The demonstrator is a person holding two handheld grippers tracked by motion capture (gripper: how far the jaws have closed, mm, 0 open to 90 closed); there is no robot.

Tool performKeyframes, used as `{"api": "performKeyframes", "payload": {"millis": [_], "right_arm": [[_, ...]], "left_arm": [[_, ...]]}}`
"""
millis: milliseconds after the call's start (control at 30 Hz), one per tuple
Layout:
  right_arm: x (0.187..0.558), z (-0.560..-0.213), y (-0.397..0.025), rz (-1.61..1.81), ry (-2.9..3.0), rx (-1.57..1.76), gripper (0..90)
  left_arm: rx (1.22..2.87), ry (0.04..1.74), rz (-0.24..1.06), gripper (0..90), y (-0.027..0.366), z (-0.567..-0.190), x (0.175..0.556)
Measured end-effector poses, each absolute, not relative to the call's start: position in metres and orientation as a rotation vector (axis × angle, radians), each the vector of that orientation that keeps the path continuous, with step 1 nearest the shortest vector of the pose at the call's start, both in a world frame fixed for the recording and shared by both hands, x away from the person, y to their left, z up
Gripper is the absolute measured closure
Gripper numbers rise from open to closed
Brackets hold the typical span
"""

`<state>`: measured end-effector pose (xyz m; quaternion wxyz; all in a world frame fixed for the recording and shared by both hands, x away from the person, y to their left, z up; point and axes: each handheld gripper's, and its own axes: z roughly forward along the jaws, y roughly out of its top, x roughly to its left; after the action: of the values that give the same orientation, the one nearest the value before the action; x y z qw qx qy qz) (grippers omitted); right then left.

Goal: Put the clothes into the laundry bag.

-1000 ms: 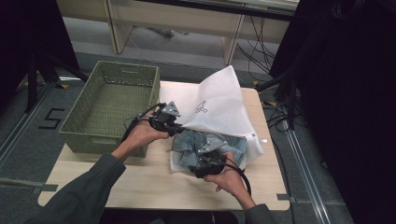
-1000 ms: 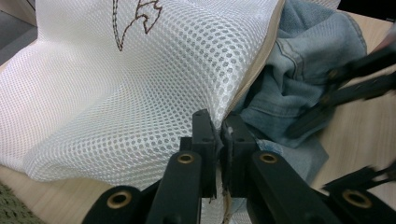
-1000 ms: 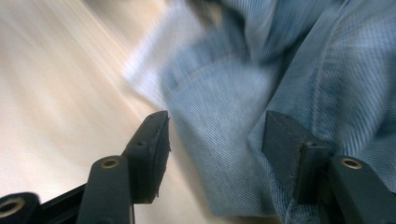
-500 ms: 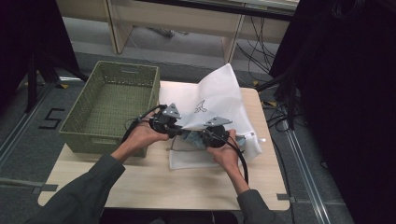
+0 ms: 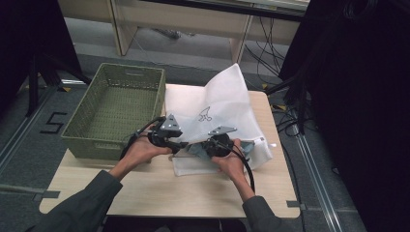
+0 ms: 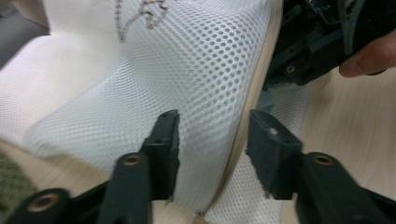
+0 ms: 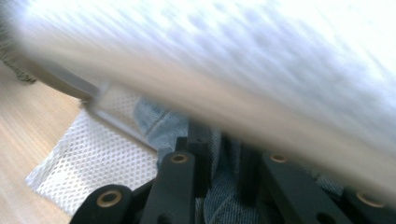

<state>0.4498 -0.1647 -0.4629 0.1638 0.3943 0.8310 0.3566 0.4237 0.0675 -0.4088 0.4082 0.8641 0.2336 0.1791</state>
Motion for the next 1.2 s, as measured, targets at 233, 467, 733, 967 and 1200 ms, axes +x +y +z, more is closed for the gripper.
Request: {"api": "performKeyframes", "payload": {"millis": [233, 467, 733, 967, 1200], "right_arm": [[0.450, -0.461, -0.167, 1.024, 2.357, 1.117, 81.7], [0.448, -0.459, -0.167, 1.034, 2.352, 1.117, 81.6], [0.446, -0.454, -0.170, 1.048, 2.366, 1.124, 83.7], [0.438, -0.452, -0.168, 1.042, 2.398, 1.096, 85.0], [0.425, -0.464, -0.152, 0.953, 2.457, 1.006, 86.6]], "left_arm": [[2.201, 0.557, 0.393, 45.1, 0.065, -0.437, 0.389], [2.293, 0.597, 0.322, 43.7, 0.039, -0.483, 0.398], [2.302, 0.663, 0.268, 56.0, 0.029, -0.509, 0.410], [2.362, 0.622, 0.257, 83.1, 0.037, -0.505, 0.400], [2.460, 0.552, 0.178, 84.6, 0.057, -0.498, 0.380]]}}
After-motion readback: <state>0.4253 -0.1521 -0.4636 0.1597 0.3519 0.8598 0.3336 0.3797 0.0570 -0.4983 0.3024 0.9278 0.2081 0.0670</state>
